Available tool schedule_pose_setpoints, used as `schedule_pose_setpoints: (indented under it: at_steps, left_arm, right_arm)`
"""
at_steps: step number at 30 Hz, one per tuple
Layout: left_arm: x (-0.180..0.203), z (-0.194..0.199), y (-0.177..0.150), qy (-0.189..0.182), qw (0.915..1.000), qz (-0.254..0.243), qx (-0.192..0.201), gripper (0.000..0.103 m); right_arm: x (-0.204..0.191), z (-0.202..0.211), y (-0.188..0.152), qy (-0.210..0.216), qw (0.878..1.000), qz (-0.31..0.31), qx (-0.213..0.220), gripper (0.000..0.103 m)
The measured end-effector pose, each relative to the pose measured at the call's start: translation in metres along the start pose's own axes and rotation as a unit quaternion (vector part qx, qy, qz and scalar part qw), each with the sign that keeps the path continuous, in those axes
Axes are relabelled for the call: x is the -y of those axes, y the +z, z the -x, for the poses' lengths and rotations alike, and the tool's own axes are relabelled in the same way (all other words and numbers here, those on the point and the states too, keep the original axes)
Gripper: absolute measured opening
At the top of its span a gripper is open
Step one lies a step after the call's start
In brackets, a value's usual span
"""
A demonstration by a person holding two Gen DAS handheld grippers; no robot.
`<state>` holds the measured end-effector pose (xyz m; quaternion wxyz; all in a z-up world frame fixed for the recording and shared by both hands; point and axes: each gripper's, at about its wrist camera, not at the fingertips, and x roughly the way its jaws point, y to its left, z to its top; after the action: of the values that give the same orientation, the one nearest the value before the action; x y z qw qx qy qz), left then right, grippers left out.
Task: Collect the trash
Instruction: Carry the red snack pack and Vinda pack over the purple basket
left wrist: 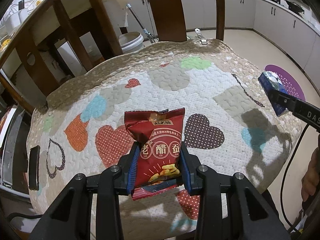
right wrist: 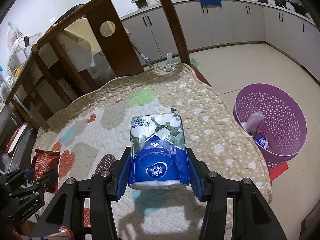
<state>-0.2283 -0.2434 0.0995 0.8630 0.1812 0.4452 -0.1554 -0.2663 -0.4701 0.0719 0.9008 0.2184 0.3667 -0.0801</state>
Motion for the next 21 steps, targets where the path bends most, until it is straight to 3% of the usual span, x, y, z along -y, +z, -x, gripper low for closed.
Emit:
schedule_pose_setpoints:
  at_steps: [21]
  left_arm:
    - [0.025,0.001,0.016,-0.012,0.9998,-0.015,0.003,0.036]
  right_arm:
    - [0.035,0.014,0.002,-0.007,1.0,-0.027,0.003,0.056]
